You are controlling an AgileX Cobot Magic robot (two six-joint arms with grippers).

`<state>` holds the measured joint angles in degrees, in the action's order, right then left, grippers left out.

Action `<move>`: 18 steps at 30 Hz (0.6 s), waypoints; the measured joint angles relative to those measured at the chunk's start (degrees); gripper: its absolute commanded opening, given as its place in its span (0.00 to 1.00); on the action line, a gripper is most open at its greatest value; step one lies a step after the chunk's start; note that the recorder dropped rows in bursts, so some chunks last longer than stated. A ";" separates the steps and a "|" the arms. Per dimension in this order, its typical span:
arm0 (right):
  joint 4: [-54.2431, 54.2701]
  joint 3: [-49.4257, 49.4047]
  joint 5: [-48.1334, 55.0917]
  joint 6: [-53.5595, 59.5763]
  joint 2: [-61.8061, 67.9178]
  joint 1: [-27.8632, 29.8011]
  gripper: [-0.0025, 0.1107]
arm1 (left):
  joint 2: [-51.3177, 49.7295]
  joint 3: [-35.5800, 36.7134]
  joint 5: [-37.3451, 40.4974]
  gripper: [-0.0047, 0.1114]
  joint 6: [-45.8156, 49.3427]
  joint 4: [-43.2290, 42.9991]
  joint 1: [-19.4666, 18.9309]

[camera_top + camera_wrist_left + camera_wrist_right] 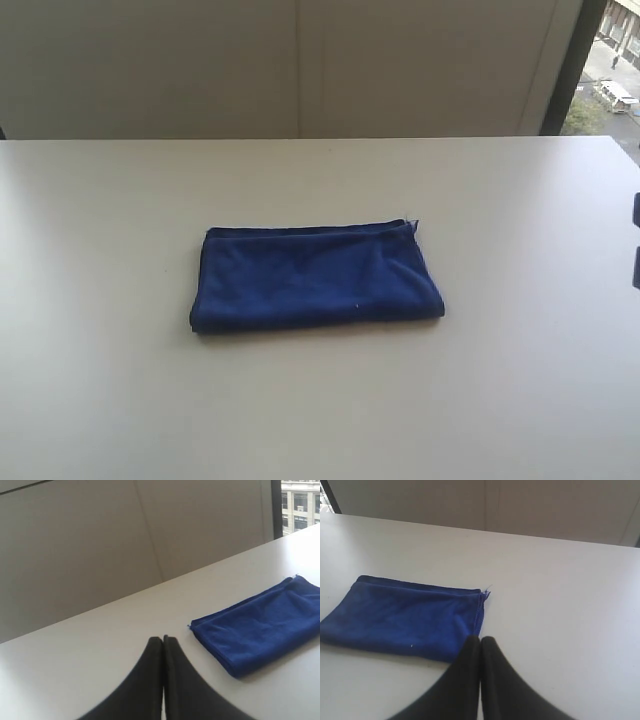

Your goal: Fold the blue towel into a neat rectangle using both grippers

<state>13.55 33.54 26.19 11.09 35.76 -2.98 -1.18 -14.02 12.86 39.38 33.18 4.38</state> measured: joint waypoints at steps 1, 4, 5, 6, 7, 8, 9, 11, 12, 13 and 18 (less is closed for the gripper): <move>0.00 0.00 0.00 0.00 -0.10 0.00 0.02 | 0.65 1.29 -1.24 0.04 -0.67 0.00 0.00; 0.00 0.00 0.00 0.00 -0.10 0.00 0.02 | 0.71 4.55 -3.57 0.04 -4.00 0.13 0.00; 0.00 0.00 0.00 0.00 -0.10 0.00 0.02 | 0.86 6.84 -5.91 0.04 -6.62 0.22 0.00; 0.00 0.00 0.00 0.00 -0.10 0.00 0.02 | 0.86 7.86 -7.24 0.04 -7.81 0.22 0.00; 0.00 0.00 0.00 0.00 -0.10 0.00 0.02 | 0.89 9.13 -8.44 0.04 -9.12 0.22 0.00; 0.00 0.00 0.00 0.00 -0.10 0.00 0.02 | 0.89 10.42 -10.61 0.04 -11.71 -0.03 0.00; 0.00 0.00 0.00 0.00 -0.10 0.00 0.02 | 0.89 11.75 -12.23 0.04 -14.20 -1.43 0.00; 0.00 0.00 0.00 0.00 -0.10 0.00 0.02 | 0.89 13.36 -15.43 0.04 -23.70 -7.73 0.00; 0.00 0.00 0.00 0.00 -0.10 0.00 0.02 | 0.89 13.65 -16.69 0.04 -29.87 -13.38 0.00; 0.00 0.00 0.00 0.00 -0.10 0.00 0.02 | 0.89 13.64 -17.40 0.04 -34.78 -18.36 0.00; 0.00 0.00 0.00 0.00 -0.10 0.00 0.02 | 0.89 13.64 -15.72 0.04 -47.57 -33.88 0.00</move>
<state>13.55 33.54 26.19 11.09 35.66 -2.98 -0.29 -0.38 -2.86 -8.19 -0.70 4.38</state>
